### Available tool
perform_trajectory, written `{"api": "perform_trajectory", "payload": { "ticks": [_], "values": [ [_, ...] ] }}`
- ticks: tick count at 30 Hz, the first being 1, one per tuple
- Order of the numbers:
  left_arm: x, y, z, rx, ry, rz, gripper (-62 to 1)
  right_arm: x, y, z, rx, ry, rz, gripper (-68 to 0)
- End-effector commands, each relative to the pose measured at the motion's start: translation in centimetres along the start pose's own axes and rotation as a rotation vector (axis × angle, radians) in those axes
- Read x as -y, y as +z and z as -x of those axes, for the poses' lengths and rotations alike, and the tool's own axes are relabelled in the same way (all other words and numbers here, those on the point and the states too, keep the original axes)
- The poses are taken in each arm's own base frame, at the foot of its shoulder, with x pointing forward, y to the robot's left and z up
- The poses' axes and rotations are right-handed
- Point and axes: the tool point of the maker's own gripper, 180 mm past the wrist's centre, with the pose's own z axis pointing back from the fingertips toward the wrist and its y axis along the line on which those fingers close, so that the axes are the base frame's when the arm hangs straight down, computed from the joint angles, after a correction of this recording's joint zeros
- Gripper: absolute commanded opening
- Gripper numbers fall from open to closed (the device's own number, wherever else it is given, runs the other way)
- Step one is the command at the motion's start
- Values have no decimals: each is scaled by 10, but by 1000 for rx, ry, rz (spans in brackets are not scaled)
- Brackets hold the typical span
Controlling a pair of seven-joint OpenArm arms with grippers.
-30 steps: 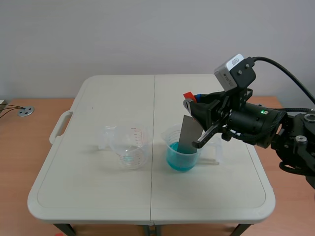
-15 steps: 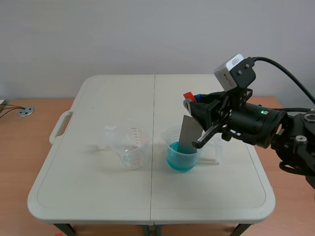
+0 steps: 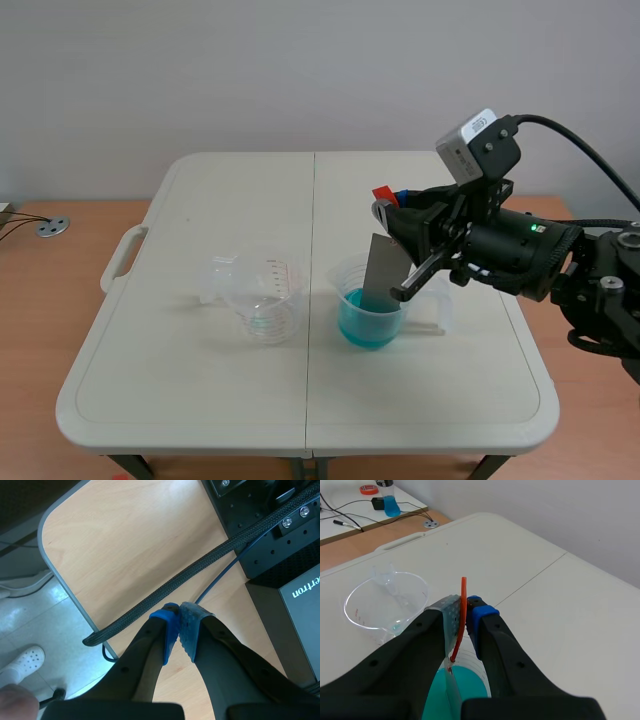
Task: Hold the metal plate by the orange handle, dip it into the blue solution, take it out and point at it, then put the plate back in the beaker on the left.
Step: 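Hold the plate still in the solution, then raise the plate and point at it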
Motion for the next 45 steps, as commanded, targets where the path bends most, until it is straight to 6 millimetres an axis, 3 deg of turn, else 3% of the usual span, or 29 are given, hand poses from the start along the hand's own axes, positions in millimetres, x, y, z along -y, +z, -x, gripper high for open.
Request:
{"api": "perform_trajectory", "payload": {
  "ticks": [1, 28, 37, 45],
  "values": [
    [3, 2, 0, 4, 6, 8, -591, 2, -4, -18, 52, 20, -4, -664],
    [-2, 1, -3, 13, 1, -1, -591, -1, -3, -88, 158, 173, -6, -664],
    [-56, 7, -24, 65, -45, -106, -591, -7, -2, -109, 180, 220, -14, -664],
    [-131, 41, -58, 178, -75, -271, -591, -13, 0, -127, 196, 211, -21, -664]
  ]
}}
